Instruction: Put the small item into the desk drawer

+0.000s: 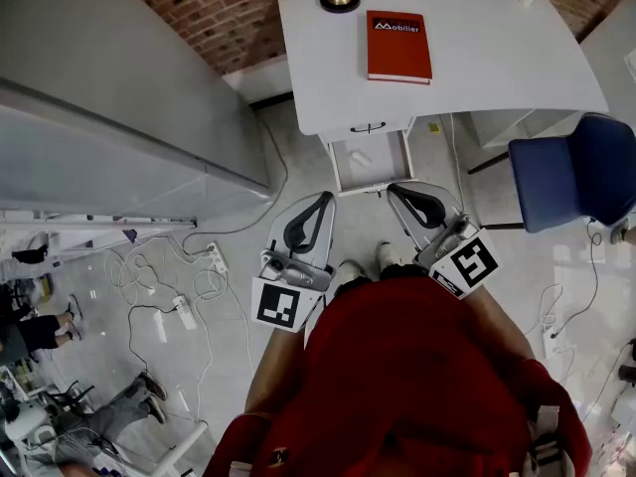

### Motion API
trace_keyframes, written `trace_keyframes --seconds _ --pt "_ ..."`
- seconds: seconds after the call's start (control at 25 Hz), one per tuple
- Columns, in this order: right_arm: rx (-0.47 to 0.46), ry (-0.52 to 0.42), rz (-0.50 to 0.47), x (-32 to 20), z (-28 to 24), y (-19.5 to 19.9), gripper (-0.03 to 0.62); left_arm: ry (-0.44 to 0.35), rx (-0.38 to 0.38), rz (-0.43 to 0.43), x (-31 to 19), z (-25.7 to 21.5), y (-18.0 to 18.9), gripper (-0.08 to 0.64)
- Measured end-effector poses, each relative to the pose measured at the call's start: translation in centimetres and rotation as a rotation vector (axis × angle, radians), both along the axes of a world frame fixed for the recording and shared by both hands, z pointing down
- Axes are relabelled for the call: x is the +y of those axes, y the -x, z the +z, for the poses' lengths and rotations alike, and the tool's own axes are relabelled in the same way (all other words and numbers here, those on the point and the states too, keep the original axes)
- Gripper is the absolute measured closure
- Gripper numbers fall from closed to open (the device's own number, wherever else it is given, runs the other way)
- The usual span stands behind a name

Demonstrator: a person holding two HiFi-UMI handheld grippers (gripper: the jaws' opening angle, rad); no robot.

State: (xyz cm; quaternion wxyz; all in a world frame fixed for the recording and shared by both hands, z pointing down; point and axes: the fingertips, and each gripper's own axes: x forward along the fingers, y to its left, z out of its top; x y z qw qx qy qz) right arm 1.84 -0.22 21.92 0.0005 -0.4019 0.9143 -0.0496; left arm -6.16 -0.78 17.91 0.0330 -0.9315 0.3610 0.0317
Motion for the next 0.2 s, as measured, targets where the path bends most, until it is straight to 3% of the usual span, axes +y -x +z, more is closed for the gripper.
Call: trace_keyframes --seconds 0.2 --pt "0.015 0.005 0.013 -0.06 0.23 -0.19 0.582 0.009 -0.006 -0.004 0.08 0.39 1.02 0.555"
